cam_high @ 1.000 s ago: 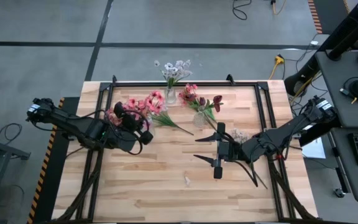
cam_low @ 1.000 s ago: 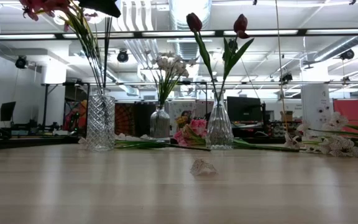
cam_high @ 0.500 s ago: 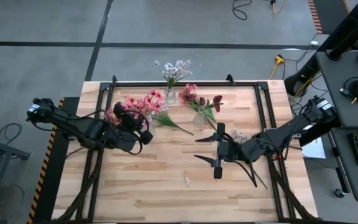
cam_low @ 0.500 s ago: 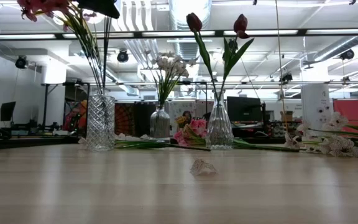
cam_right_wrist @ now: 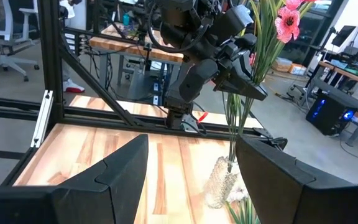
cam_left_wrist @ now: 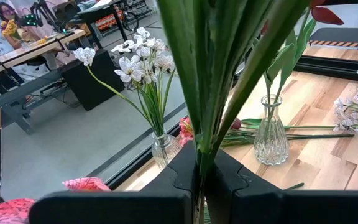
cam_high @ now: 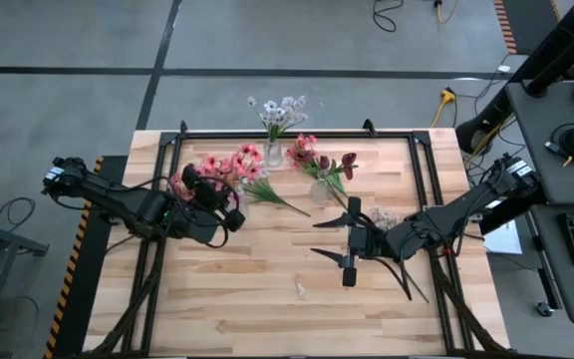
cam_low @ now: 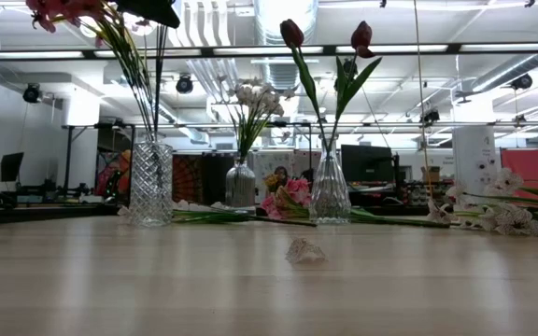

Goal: Sort flowers into vase by color
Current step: Put the left pink flower into the bottom left transparent vase

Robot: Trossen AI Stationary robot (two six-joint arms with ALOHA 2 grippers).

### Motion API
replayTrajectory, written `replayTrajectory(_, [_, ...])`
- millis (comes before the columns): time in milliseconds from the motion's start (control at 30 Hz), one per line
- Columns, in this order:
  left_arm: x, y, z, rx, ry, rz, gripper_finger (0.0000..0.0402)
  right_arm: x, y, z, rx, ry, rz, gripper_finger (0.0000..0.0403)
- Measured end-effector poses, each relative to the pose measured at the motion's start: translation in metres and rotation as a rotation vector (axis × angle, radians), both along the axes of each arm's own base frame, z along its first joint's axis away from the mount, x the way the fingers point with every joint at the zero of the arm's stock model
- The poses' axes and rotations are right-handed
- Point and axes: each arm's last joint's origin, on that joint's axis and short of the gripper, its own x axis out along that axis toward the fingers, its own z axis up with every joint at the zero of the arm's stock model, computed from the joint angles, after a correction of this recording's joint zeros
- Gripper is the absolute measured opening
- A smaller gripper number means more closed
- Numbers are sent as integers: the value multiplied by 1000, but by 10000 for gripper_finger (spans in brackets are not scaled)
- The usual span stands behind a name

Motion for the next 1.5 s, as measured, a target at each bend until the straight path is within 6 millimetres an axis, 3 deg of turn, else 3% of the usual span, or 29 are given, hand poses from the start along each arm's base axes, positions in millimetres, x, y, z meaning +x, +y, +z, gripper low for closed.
replayTrajectory(500, [0, 0, 0, -2, -3, 0, 68, 0, 0, 0, 0, 0, 0, 235])
replayTrajectory(967, [2, -1, 2, -15, -33, -2, 97, 0, 0, 0, 1, 0, 0, 235])
replayTrajectory(1500, [3, -2, 2, -55, -45, -25, 172, 1, 1, -1, -2, 5, 0, 235])
